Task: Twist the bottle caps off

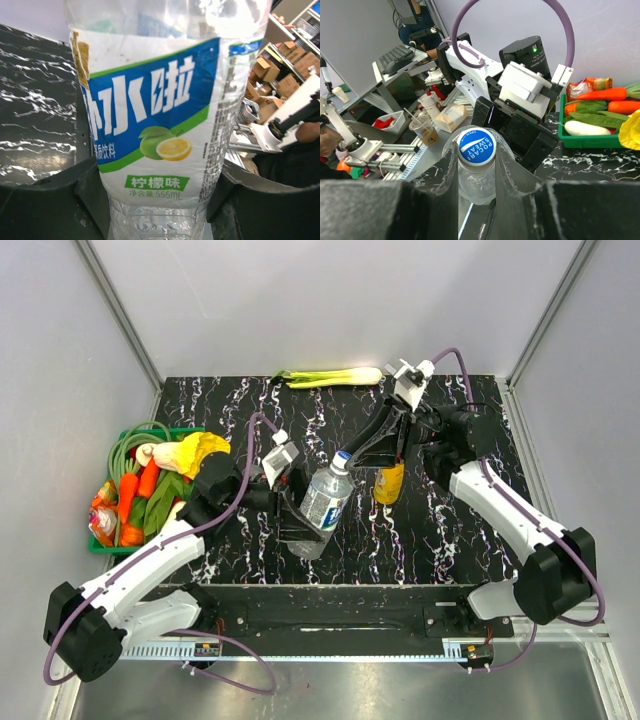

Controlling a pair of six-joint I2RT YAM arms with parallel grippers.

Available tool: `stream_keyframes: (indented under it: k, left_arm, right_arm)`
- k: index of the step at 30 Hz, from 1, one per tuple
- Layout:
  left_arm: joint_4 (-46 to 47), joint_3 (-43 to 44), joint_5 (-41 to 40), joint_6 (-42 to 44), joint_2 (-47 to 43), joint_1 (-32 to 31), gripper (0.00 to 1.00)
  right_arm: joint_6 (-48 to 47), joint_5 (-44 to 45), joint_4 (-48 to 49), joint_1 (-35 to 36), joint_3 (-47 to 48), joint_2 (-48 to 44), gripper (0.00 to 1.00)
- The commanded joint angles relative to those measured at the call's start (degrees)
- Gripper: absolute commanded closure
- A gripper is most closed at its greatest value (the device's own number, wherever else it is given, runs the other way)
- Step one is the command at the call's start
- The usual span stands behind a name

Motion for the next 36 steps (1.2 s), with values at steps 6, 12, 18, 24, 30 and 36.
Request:
stream_keyframes:
  k: [6,12,18,24,30,36]
  left_arm:
    - [-6.1,0.8,9.4,2.7,-0.1,-0.4,1.00]
    - [-8.3,0.6,7.8,4.5,-0.9,-0.4,1.00]
    - [-10.2,1.2,5.7,6.9,0.1,-0.4,0.99]
    - [-12.3,1.1,-1.2,8.8,2.4,0.6,0.99]
    - [-14.5,0.6,-8.0,9.7,6.7,3.3,0.99]
    - [-14.7,0.1,-12.7,8.4,9.0,9.0,0.99]
  right_arm:
    - [-8.9,13.4,-0.8,-3.7,-0.2,-7.0,1.00]
    - [-15.2,17.2,-7.5,-4.0,-2.8,-10.2,1.00]
    - [-17.6,17.3,-12.0,-4.1,-3.1,-10.9,1.00]
    - [-19.6,17.2,-15.4,-4.1,-4.2,-12.3,1.00]
    - [-21.6,17.7,-20.1,-4.1,-7.0,-13.5,1.00]
    - [-21.8,17.4,-23.7,-4.0,-9.3,-12.3,1.00]
